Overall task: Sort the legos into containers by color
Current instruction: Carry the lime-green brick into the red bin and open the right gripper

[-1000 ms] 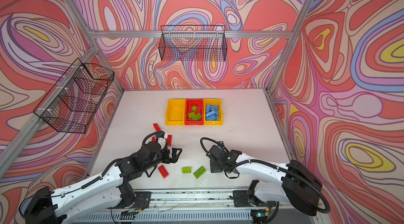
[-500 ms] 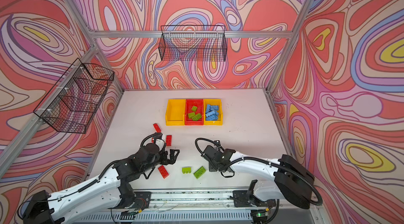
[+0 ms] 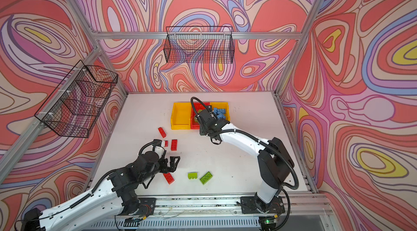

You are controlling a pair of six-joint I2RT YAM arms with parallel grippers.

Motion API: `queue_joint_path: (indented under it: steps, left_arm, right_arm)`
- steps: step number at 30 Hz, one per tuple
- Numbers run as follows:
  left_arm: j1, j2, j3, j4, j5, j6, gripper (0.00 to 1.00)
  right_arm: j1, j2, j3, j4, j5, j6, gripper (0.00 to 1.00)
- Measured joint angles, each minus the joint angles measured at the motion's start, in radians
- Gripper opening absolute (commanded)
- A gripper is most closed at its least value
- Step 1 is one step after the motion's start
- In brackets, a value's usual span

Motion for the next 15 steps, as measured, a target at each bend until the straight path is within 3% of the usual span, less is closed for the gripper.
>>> queue_joint_path:
  steps: [5,8,13,15]
  left_arm:
    - [0.000,-0.095,-0.010,-0.068,-0.029,-0.015,1.00]
    - [0.000,-0.127,-0.010,-0.111,-0.055,-0.017,1.00]
    - [0.000,-0.127,-0.009,-0.163,-0.088,-0.015,1.00]
    - [0.000,-0.118,-0.005,-0.168,-0.095,-0.013,1.00]
  right_arm:
    - [-0.067,0.219,0.229,0.023,-0.034,-0.087,0.48]
    - [-0.084,0.341,0.357,0.014,-0.051,-0.122,0.55]
    - [-0.102,0.473,0.506,-0.008,-0.076,-0.158,0.86]
    - [-0.107,0.481,0.521,-0.016,-0.087,-0.171,0.93]
